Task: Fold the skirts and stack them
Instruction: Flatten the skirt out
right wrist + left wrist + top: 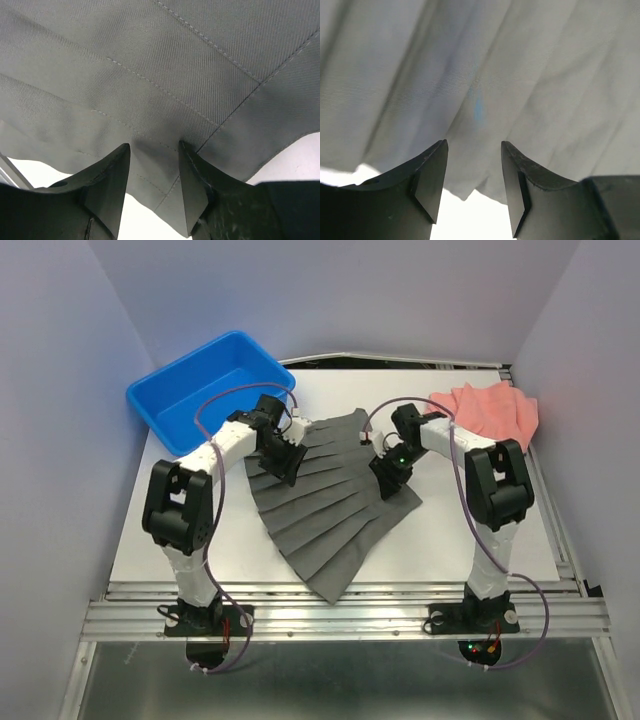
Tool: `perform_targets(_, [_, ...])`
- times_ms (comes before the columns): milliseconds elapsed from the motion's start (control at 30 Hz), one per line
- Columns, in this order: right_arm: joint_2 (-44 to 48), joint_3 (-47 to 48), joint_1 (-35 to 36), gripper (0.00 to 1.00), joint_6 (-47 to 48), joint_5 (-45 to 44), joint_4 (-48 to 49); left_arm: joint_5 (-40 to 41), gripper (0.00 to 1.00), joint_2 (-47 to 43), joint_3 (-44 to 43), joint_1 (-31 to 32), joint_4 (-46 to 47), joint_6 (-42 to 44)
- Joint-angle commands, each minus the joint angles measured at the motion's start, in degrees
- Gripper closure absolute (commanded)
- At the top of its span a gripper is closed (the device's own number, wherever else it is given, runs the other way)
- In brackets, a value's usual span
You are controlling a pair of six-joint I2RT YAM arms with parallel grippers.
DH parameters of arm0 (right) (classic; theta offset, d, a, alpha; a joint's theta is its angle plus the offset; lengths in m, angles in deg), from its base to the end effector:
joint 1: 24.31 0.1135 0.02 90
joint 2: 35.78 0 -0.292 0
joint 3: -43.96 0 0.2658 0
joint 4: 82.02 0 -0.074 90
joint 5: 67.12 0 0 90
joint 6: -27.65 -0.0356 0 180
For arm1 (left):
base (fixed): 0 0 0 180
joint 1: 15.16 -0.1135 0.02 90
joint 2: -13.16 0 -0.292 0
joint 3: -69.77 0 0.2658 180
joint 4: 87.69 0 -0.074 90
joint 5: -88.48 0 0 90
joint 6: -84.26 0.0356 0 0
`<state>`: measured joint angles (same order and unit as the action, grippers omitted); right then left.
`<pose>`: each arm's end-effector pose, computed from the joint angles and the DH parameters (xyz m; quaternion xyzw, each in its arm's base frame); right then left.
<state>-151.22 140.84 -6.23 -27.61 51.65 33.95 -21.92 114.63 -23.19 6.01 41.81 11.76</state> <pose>0.3854 0.1438 0.1883 -0.4443 0.8586 0.2362 0.0978 0.3650 -0.1547 0.2683 0.3587 0.8793 -0.1790 0.2573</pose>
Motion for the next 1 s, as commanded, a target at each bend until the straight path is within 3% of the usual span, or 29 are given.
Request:
perform_targets(0, [2.4,-5.07,0.28,0.51,5.15,-3.37,1.32,-0.87,0.43,4.43,0.74,1.15,0.09,2.01])
perform_targets(233, [13.46,-19.57,4.67,0.5,13.76,-3.38,-6.58,-0.16,0.44,13.3,-4.98,3.96,-1.2,5.86])
perform_targets(433, [18.84,-21.7,7.84,0.47,13.69,0.14,-10.71,-4.29,0.51,11.47,0.63,7.04,-5.52,11.06])
perform_targets(567, [19.28,-15.12,7.84,0.46,11.24,1.9,-14.14,-6.75,0.57,7.18,8.8,8.62,-7.63,13.7])
perform_targets(733, [17.62,-3.52,2.67,0.43,9.21,4.97,-17.22,-6.14,0.56,3.56,9.96,8.71,-10.71,15.37])
perform_targets(900, [9.28,14.23,-6.48,0.41,8.76,5.51,-17.05,-5.35,0.4,2.85,-2.58,6.44,-16.32,19.06])
perform_targets(967, [3.07,19.76,-7.01,0.41,10.51,3.92,-18.01,-6.22,0.34,6.08,-13.08,5.12,-18.79,20.29])
